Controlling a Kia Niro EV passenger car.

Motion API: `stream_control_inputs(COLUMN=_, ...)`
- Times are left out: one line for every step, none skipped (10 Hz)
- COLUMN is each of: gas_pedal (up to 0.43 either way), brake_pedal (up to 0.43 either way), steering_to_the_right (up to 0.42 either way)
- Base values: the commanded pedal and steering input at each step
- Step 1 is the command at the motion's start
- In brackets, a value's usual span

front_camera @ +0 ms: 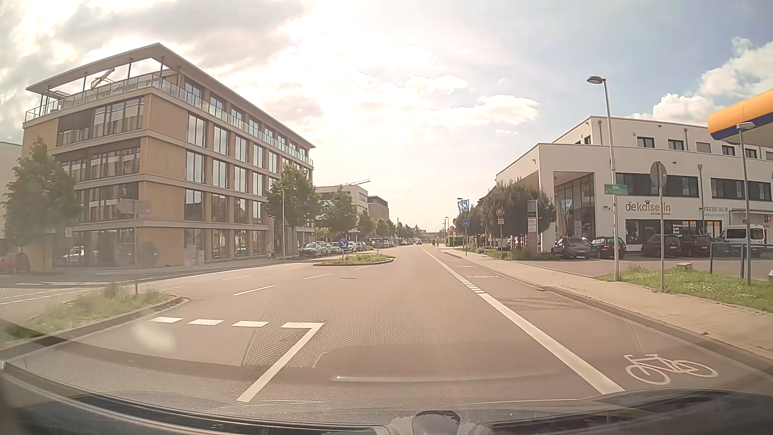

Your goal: Follow the waypoints while adhering to traffic rules and regulations

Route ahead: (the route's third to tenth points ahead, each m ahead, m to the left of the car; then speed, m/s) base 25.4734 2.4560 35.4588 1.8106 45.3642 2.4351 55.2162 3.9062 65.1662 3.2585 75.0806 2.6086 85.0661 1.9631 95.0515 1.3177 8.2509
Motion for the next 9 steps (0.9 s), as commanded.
stream_control_inputs(gas_pedal=0.067, brake_pedal=0.000, steering_to_the_right=0.030)
stream_control_inputs(gas_pedal=0.067, brake_pedal=0.000, steering_to_the_right=0.020)
stream_control_inputs(gas_pedal=0.067, brake_pedal=0.000, steering_to_the_right=0.012)
stream_control_inputs(gas_pedal=0.067, brake_pedal=0.000, steering_to_the_right=0.011)
stream_control_inputs(gas_pedal=0.067, brake_pedal=0.000, steering_to_the_right=0.011)
stream_control_inputs(gas_pedal=0.067, brake_pedal=0.000, steering_to_the_right=0.007)
stream_control_inputs(gas_pedal=0.067, brake_pedal=0.000, steering_to_the_right=0.002)
stream_control_inputs(gas_pedal=0.067, brake_pedal=0.000, steering_to_the_right=0.000)
stream_control_inputs(gas_pedal=0.067, brake_pedal=0.000, steering_to_the_right=0.000)
